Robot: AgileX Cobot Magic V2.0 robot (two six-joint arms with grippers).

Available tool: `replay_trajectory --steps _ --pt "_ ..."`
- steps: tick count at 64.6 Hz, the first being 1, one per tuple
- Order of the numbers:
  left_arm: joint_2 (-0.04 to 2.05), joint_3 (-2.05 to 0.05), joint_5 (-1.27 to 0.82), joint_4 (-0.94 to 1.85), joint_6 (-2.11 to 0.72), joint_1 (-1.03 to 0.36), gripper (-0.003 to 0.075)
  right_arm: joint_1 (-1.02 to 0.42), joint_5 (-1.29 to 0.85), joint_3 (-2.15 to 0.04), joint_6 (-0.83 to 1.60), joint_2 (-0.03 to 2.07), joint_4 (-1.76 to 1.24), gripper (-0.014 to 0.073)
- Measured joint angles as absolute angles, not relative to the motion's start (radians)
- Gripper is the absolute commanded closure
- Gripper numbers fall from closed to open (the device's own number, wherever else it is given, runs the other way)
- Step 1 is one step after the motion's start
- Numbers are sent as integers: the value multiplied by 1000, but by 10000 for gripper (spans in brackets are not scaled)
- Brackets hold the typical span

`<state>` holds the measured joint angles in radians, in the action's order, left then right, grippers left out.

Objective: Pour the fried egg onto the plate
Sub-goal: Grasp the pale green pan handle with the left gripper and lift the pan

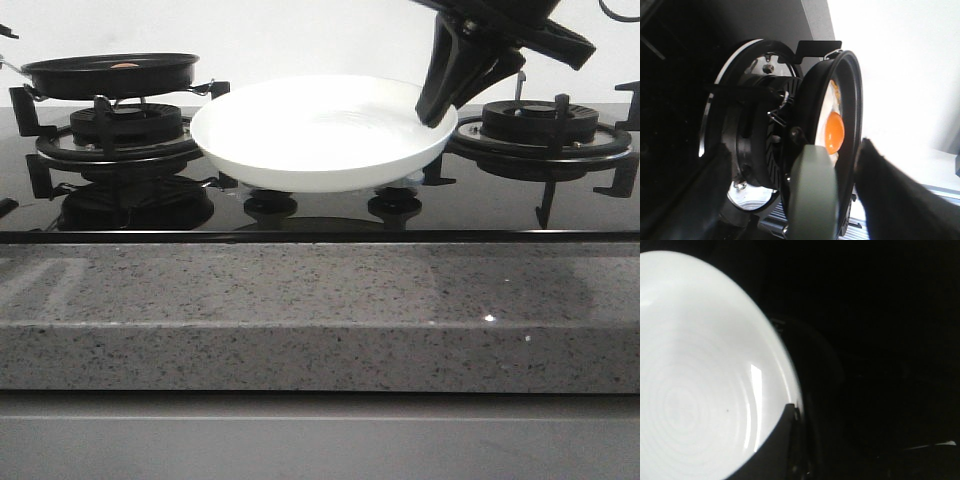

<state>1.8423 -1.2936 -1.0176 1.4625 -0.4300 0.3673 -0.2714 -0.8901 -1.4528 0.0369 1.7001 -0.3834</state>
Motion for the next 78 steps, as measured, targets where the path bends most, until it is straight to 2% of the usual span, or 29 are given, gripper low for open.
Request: replay_trajectory --steps 10,47,64,78 --pt "1842 -1294 -1023 1479 -430 367 397 -271 -889 -1453 37 1700 -383 661" --pt "1842 -1294 -1057 1499 -430 373 605 -271 -889 -1453 37 1700 -383 661" --pt "1842 -1294 -1064 1499 -430 373 741 -271 -889 -1453 37 1700 -383 661" --pt "1842 -1294 -1072 1520 -435 373 739 -271 -889 -1453 37 1700 -383 661"
